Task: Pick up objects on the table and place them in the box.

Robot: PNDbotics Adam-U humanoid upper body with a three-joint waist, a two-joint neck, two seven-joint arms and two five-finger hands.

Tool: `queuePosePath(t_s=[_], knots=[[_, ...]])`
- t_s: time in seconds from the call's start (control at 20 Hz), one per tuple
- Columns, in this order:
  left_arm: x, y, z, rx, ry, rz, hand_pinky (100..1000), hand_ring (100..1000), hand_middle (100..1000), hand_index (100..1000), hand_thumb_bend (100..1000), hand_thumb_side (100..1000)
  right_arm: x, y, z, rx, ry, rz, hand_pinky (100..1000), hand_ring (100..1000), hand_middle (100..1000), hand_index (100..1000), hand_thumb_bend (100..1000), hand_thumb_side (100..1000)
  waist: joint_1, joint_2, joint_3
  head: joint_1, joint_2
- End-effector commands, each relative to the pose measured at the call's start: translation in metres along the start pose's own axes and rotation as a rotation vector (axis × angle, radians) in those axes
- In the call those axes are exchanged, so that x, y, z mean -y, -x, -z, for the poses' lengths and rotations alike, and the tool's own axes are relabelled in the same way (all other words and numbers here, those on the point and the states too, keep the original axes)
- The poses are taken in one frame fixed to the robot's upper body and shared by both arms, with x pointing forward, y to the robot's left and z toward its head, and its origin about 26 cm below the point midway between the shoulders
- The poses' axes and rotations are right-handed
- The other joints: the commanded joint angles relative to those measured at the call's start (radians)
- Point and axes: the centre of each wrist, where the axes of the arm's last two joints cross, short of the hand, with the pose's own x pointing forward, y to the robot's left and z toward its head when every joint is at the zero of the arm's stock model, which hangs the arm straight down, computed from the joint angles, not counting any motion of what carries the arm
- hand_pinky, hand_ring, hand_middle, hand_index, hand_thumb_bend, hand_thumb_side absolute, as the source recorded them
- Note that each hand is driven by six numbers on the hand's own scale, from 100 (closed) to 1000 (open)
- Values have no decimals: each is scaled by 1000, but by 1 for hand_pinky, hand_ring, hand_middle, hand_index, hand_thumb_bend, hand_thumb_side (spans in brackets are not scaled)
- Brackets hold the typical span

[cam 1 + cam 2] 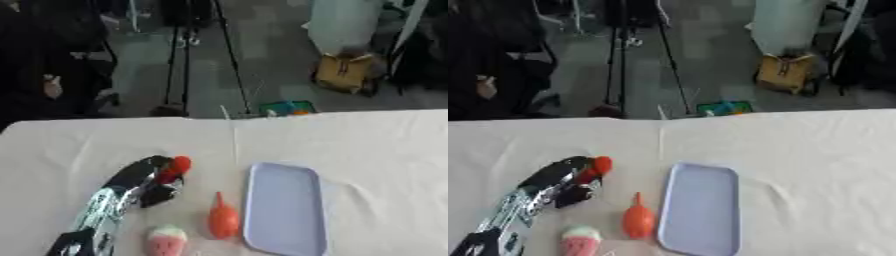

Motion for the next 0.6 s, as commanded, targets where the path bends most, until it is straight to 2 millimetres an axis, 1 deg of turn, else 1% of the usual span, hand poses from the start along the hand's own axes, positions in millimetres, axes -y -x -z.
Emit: queuePosePath(t_s=[0.05, 0.1, 0.2, 0.35, 0.4, 0.45, 0.5, 0.55, 0.6], knots=[[-8, 6, -1, -21, -5, 38, 863, 934, 819, 979, 100, 935, -1, -4, 6, 26, -14, 7, 767, 832, 752, 717, 100, 939, -4, -14, 0, 3, -8], [-9, 6, -1, -25, -4, 46, 856, 928, 815, 976, 100, 932, -1, -4, 7, 26, -13, 7, 767, 832, 752, 717, 100, 939, -4, -14, -1, 3, -9], [-9, 6, -1, -28, -2, 59, 835, 905, 775, 956, 100, 923, -1, -4, 7, 26, -11, 7, 768, 832, 752, 717, 100, 937, -4, -14, -1, 3, -9], [-9, 5, -1, -28, 1, 66, 834, 904, 773, 955, 100, 921, 0, -4, 7, 25, -10, 7, 768, 832, 752, 717, 100, 937, -4, -15, 0, 2, -8], [-9, 5, 0, -26, 3, 67, 814, 892, 746, 944, 100, 870, 0, -4, 7, 26, -9, 7, 769, 833, 751, 717, 100, 934, -3, -15, 0, 2, -9], [-10, 4, 0, -24, 5, 67, 814, 892, 746, 944, 100, 870, 0, -4, 7, 26, -9, 8, 769, 833, 751, 717, 100, 934, -3, -15, 0, 1, -9], [-9, 4, 0, -22, 10, 66, 807, 887, 739, 940, 100, 836, 0, -4, 7, 26, -8, 8, 770, 833, 751, 717, 100, 933, -3, -15, 0, 1, -10], [-9, 4, 0, -21, 15, 66, 807, 887, 739, 940, 100, 836, 0, -4, 7, 25, -7, 8, 770, 833, 751, 717, 100, 933, -3, -15, 0, 1, -11], [-9, 4, 0, -21, 21, 64, 793, 875, 710, 898, 100, 827, 0, -4, 8, 25, -6, 9, 770, 833, 751, 717, 100, 932, -3, -15, -1, 1, -12]])
